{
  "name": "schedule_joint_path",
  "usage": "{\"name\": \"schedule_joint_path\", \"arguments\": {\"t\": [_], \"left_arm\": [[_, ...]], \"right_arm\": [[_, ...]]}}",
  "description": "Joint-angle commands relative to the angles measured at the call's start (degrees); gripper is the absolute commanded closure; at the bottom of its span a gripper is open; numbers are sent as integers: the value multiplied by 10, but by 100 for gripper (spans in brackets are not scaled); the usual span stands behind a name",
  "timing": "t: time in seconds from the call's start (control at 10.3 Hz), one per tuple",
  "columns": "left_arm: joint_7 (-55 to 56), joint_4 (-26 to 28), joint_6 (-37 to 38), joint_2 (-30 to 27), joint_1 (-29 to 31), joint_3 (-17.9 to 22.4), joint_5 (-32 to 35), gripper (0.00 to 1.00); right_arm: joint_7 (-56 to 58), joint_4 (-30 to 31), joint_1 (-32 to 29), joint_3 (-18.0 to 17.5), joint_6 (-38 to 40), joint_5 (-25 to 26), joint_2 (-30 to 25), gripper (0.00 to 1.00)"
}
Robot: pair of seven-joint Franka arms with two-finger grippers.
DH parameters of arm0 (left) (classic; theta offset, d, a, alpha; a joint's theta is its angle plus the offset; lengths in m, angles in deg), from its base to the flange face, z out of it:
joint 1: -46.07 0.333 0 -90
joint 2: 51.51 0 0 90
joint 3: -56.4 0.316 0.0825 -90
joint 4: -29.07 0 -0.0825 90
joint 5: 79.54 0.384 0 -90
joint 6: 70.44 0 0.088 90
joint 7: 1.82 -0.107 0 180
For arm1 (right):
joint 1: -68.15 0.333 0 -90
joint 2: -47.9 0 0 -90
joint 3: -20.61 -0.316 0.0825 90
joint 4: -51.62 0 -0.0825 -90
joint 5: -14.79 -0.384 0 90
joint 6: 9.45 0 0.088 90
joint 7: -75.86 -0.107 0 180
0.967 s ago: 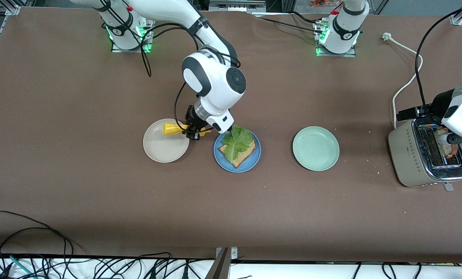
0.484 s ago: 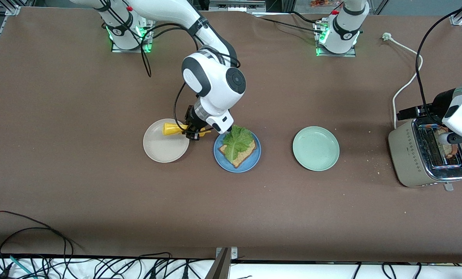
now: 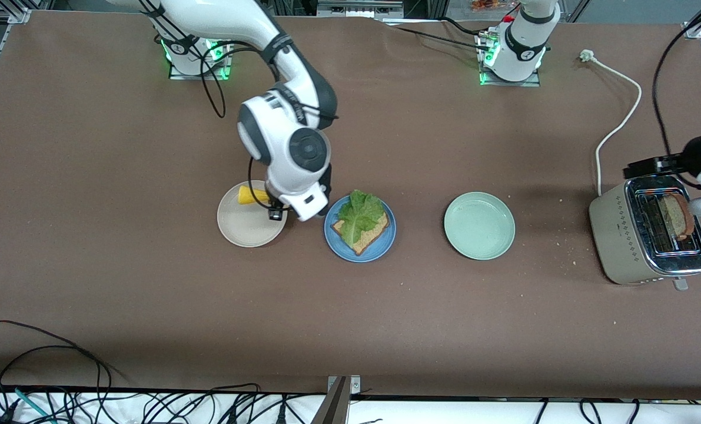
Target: Make sandwich in blue plate with both arms
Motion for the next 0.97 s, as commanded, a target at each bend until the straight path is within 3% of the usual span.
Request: {"name": "schedule_joint_path", "arguments": {"t": [0.0, 0.29, 0.68, 0.87], "left_arm": [[-91, -32, 14, -2, 47, 2, 73, 0], [-106, -38, -14, 18, 89, 2, 77, 0], [-106, -36, -66, 67, 104, 3, 79, 0], [-105, -34, -77, 85, 104, 3, 80, 0]], "right_arm": [[43, 153, -56, -6, -90, -112, -116, 88], [189, 208, -125, -6, -137, -251, -142, 88], [443, 268, -251, -7, -130, -420, -149, 88], [564, 294, -303, -7, -105, -477, -152, 88]]}}
